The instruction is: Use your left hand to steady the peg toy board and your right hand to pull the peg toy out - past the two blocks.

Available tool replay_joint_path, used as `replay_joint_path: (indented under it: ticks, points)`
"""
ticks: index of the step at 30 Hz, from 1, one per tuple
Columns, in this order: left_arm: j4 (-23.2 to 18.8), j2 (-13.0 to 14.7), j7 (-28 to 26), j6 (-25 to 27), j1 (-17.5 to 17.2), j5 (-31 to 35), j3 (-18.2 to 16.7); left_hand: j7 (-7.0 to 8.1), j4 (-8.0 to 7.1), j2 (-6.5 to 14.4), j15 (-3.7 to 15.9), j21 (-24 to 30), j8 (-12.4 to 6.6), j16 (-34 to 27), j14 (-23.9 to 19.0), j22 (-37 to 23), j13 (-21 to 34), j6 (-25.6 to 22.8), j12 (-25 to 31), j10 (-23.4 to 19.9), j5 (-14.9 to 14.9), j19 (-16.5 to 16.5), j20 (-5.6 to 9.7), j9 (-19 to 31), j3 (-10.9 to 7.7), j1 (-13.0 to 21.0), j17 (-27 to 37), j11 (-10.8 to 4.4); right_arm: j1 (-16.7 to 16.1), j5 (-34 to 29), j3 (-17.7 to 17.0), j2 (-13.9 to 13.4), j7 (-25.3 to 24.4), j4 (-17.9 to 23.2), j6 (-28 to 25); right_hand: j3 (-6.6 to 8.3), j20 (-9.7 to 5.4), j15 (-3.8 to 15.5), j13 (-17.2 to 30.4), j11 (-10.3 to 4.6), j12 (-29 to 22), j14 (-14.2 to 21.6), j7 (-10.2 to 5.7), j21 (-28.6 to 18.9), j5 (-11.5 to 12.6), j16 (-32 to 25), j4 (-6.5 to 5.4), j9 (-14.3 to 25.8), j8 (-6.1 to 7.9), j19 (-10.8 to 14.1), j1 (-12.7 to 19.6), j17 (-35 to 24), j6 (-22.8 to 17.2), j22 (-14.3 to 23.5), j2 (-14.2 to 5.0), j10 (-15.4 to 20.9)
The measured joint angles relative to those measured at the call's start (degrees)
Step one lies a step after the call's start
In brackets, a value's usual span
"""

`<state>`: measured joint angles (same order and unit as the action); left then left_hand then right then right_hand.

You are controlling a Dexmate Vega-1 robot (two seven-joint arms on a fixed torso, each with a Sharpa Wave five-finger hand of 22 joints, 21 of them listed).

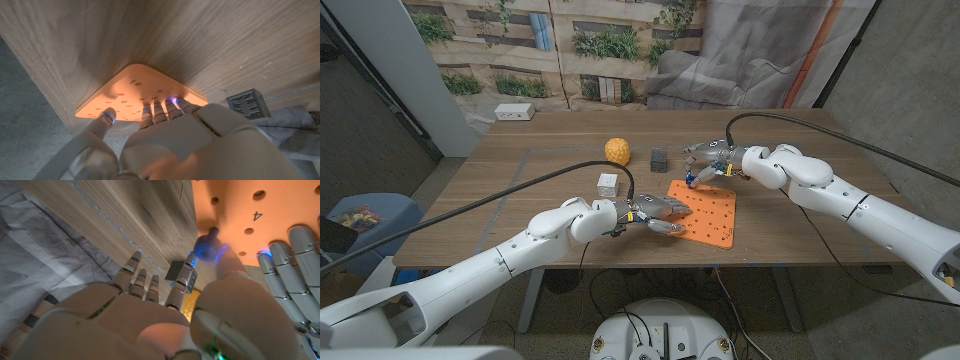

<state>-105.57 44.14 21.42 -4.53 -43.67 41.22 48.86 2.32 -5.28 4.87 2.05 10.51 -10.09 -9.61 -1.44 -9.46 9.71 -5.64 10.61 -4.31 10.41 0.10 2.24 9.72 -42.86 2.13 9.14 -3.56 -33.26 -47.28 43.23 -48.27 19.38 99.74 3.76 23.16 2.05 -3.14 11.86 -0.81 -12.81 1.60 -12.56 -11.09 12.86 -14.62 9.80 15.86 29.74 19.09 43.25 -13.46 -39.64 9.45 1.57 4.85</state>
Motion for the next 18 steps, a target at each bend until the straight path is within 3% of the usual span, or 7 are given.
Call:
replay_joint_path:
  ticks: [18]
  points:
    - [-0.04,-0.32,0.0,0.22,0.01,0.3,0.21,0.14,0.23,0.0,0.0,0.0,-0.11,0.0,0.0,0.0,0.0,-0.11,0.01,-0.08,0.0,0.0,0.0,0.03,-0.24,0.0,0.0,0.08,0.15,0.47,0.16,0.04,-2.35,-1.41,1.01,0.24,-1.94,2.35,-0.16,-1.43,-0.44,2.35,0.39,0.0,-0.5,-1.07,-0.25,0.39,3.13,2.77,1.52,-0.26,-5.14,-0.12,-0.02,3.48]
